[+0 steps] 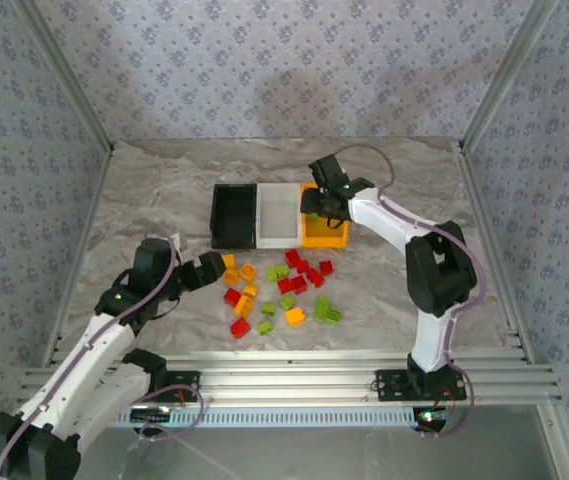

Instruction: Sort the legos into containers by color

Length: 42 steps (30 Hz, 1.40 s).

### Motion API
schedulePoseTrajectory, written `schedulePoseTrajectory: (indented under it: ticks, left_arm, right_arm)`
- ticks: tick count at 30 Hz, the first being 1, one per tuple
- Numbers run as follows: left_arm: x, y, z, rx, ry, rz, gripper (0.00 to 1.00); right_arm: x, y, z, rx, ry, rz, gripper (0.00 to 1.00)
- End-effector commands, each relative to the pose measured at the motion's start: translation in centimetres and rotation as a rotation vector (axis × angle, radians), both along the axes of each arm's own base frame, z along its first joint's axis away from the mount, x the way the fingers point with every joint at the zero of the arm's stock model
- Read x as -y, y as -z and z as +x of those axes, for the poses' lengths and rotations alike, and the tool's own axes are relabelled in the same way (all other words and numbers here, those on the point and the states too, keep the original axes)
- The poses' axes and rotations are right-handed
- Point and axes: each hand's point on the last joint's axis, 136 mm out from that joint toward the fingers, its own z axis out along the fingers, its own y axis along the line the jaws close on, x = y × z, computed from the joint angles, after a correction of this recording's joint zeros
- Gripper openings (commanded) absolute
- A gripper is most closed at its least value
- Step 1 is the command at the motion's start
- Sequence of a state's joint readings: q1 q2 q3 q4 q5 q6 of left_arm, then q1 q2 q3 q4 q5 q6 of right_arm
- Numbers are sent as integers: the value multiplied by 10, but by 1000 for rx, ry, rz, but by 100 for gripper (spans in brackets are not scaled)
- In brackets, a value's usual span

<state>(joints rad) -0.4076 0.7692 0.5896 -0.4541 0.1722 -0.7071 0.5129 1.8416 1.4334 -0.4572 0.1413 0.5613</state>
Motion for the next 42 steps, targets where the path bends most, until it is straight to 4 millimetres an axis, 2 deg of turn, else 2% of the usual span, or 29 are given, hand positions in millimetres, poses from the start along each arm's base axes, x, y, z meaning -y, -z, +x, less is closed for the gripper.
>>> schedulePoseTrajectory:
  ticks: [1,6,11,15,25,32,36,42]
  left_arm:
    - [7,9,-5,-29,58,108,90]
    - [25,34,-2,-52,135,283,85]
    - [33,65,8,-122,187,445,73]
    - [34,86,9,-166,199,488,66]
    - [30,109,-2,-216,188,477,64]
    - [20,126,-13,-262,169,498,63]
    - [20,131,-16,-273,171,497,58]
    - [22,127,-16,-260,172,489,46]
  right_arm:
    - [1,-28,-22,58,-6,54,72]
    - [11,-14,-59,49,-1,77,72]
    - [20,-5,-76,28,23,93,72]
    - [27,-5,-80,29,35,84,72]
    - [35,-7,-81,36,56,99,72]
    - [38,-13,-80,49,71,115,72]
    - [39,-11,-81,43,77,120,72]
    - [41,-10,-84,38,89,121,72]
